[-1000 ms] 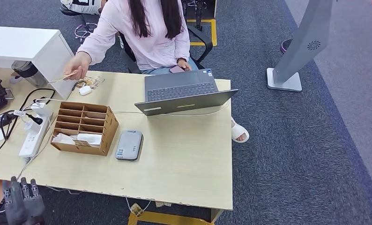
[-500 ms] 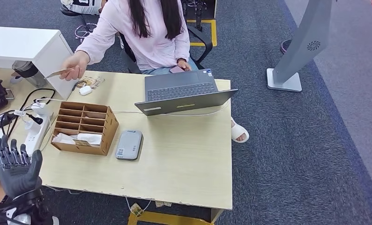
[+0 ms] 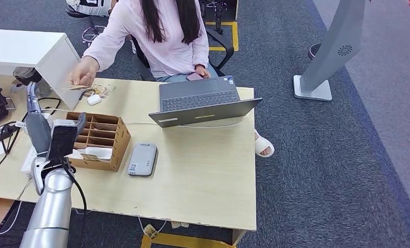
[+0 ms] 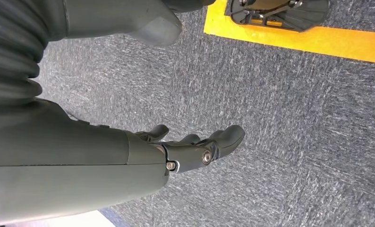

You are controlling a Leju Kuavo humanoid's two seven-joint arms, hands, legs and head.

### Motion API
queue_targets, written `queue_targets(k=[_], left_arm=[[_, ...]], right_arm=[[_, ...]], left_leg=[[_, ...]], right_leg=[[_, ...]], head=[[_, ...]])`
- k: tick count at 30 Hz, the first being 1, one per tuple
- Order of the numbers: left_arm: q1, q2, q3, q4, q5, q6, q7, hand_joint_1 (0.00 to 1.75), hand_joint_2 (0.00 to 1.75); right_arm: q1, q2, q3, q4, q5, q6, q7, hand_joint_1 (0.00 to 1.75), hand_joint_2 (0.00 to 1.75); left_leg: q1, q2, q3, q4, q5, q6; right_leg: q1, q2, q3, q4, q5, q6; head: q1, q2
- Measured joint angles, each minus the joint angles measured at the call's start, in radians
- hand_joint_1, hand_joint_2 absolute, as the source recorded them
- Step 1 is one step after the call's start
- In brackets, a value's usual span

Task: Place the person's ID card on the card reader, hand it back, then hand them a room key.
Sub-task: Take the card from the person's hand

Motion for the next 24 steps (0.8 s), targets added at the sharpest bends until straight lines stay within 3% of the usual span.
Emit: queue_targets(k=[12,22,23,24], left_arm=[[-0.163,0.072,-0.165,0.222,-0.264,0.12,0.148,0.0,1.75],[-0.197,0.076,-0.228,0.285,-0.298,0.122,0.187,0.0,1.75],[-0.197,0.076,-0.231,0.286,-0.298,0.122,0.188,0.17,1.75],[-0.197,0.076,-0.233,0.286,-0.298,0.122,0.189,0.61,1.75]], right_arm=[[-0.012,0.0,0.027,0.005,-0.001,0.009,0.015,0.0,1.75],[-0.012,0.0,0.029,0.005,-0.011,0.007,0.015,0.0,1.75],[-0.012,0.0,0.029,0.005,-0.012,0.007,0.015,0.0,1.75],[-0.012,0.0,0.029,0.005,-0.013,0.006,0.015,0.0,1.75]], left_leg=[[0.0,0.0,0.0,0.0,0.0,0.0],[0.0,0.001,0.0,0.0,0.0,0.0],[0.0,0.001,0.0,0.0,0.0,0.0],[0.0,0.001,0.0,0.0,0.0,0.0]], right_leg=[[0.0,0.001,-0.001,0.0,0.0,0.0],[0.0,0.001,-0.001,0.0,0.0,0.0],[0.0,0.001,-0.001,0.0,0.0,0.0],[0.0,0.001,-0.001,0.0,0.0,0.0]], head=[[0.0,0.0],[0.0,0.0],[0.0,0.0],[0.0,0.0]])
